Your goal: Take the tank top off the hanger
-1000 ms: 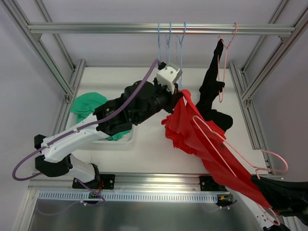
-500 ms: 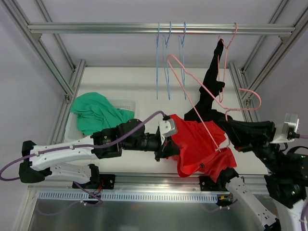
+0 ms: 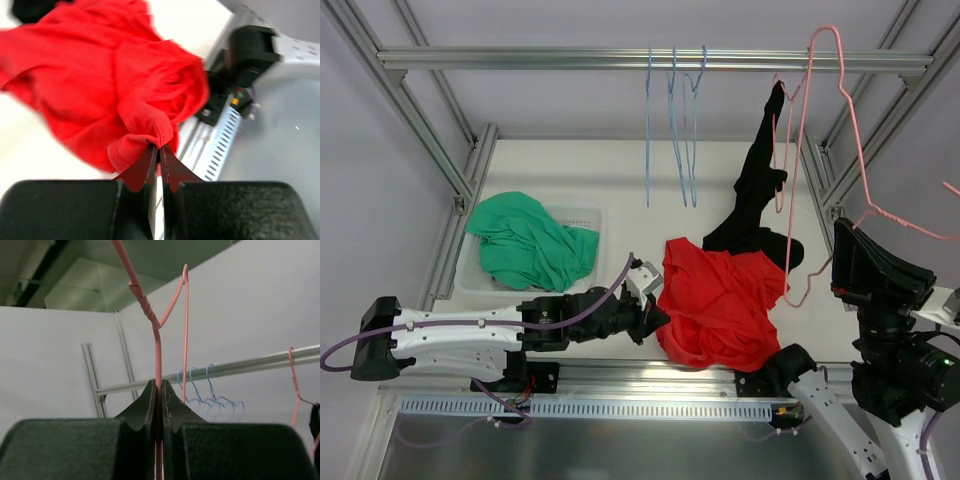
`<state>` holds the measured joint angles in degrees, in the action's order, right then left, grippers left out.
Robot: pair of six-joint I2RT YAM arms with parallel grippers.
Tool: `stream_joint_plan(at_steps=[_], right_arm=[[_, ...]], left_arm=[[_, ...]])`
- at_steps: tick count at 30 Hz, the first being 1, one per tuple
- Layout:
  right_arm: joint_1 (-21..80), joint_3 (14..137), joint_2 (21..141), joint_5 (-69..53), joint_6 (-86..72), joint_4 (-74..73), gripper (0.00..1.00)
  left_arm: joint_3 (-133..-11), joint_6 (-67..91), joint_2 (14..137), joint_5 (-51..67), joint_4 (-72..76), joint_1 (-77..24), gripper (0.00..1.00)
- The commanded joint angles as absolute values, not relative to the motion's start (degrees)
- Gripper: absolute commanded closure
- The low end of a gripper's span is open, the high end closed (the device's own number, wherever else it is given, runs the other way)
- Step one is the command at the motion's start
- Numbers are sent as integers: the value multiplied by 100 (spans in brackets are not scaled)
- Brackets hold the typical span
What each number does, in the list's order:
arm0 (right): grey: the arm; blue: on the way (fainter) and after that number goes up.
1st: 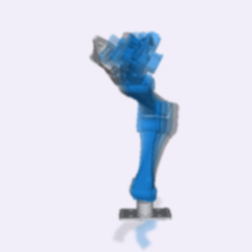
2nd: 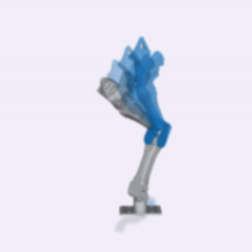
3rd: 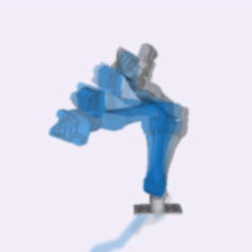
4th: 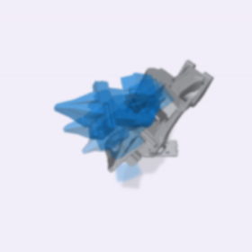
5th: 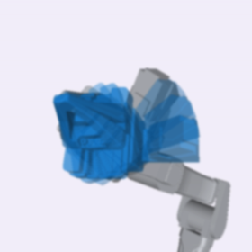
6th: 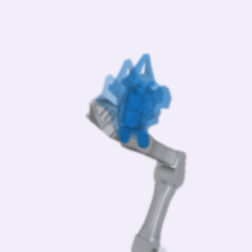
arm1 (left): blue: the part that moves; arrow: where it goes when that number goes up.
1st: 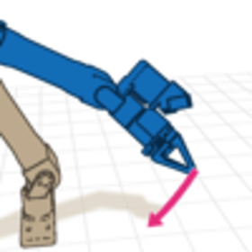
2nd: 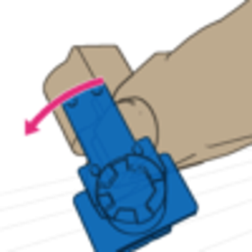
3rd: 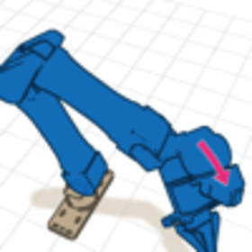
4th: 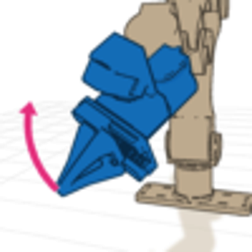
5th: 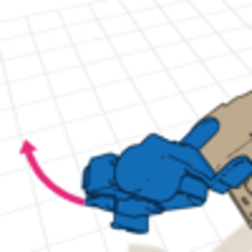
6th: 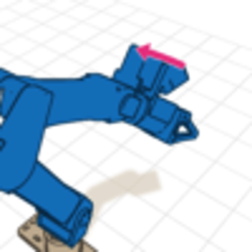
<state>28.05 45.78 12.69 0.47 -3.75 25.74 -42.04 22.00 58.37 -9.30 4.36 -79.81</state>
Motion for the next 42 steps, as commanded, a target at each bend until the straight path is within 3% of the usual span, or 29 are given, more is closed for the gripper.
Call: stream_joint_plan(at_steps=[1, 2, 6, 9, 10, 14, 16, 19, 20, 21, 33, 42], right_arm=[[2804, 5121, 1282, 554, -53, 657, 100], [2804, 5629, 1396, 519, -44, -489, 100], [2804, 6169, 1906, 694, -44, -1781, 100], [2804, 6371, 2354, 1256, -44, -2309, 100], [2804, 6416, 2651, 1405, -44, -2372, 100], [2812, 6767, 3521, 1424, -53, -2382, 100], [2813, 7144, 3909, 1372, -44, -2373, 100], [2804, 7644, 4630, 1371, 201, -2207, 100], [2804, 7777, 4797, 1397, 263, -2171, 100], [2795, 8048, 5147, 1441, 333, -2101, 100], [2391, 9904, 7505, 880, 344, -1820, 100], [2312, 10126, 8332, 721, 18, -1732, 100]], left_arm=[[-3894, 2812, 5590, -2257, 782, -7998, 100], [-3850, 2873, 5590, -2563, 704, -7998, 100], [-3990, 2971, 5678, -2970, 203, -7998, 99], [-4157, 2910, 5713, -2962, 26, -7998, 87], [-4218, 2900, 5687, -2945, -148, -7998, 74], [-4219, 2892, 5546, -2918, -342, -7998, 53], [-4149, 2909, 5423, -2918, -404, -7998, 52], [-4052, 2953, 5265, -2770, -510, -7998, 32], [-4034, 2962, 5239, -2708, -518, -7998, 24], [-4008, 2953, 5212, -2550, -562, -7998, 2], [-4034, 3208, 5449, -2540, -888, -7998, 1], [-4368, 3278, 5932, -2645, -861, -7998, 2]])
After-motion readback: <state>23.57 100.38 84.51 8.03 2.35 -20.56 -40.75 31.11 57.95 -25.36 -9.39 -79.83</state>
